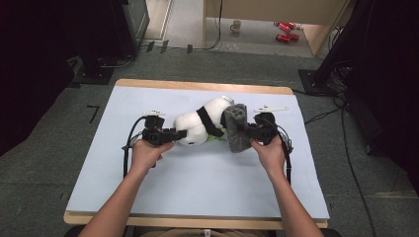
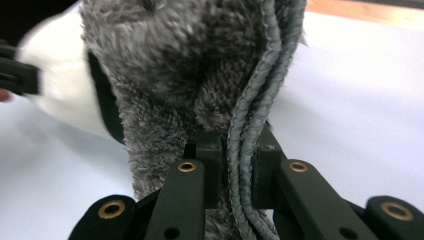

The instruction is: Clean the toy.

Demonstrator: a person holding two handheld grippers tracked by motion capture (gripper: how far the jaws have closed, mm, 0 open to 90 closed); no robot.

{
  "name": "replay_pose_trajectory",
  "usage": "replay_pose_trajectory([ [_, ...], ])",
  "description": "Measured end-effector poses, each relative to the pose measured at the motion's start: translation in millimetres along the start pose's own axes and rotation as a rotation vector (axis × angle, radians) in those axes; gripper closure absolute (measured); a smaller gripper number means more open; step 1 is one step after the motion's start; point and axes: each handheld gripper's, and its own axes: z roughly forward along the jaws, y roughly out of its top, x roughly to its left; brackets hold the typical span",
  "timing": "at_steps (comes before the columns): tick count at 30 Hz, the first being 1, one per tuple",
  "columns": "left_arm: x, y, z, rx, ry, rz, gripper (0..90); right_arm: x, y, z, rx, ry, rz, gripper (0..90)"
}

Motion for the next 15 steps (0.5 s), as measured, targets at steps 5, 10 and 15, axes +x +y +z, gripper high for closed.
replay_pose_trajectory([
  [5,6.7,1.2,-2.1,-0.008,-0.009,-0.023,61.8,-13.9,-6.9,-2.0,0.033,-0.073,0.038,80.6],
  [10,11.5,0.0,-4.0,-0.031,-0.03,-0.062,61.5,-17.3,-2.2,-20.1,-0.032,-0.041,0.076,80.6],
  [15,7.1,-1.2,-4.3,-0.034,-0.02,-0.046,61.6,11.6,10.3,-34.4,-0.105,0.013,-0.003,80.6],
])
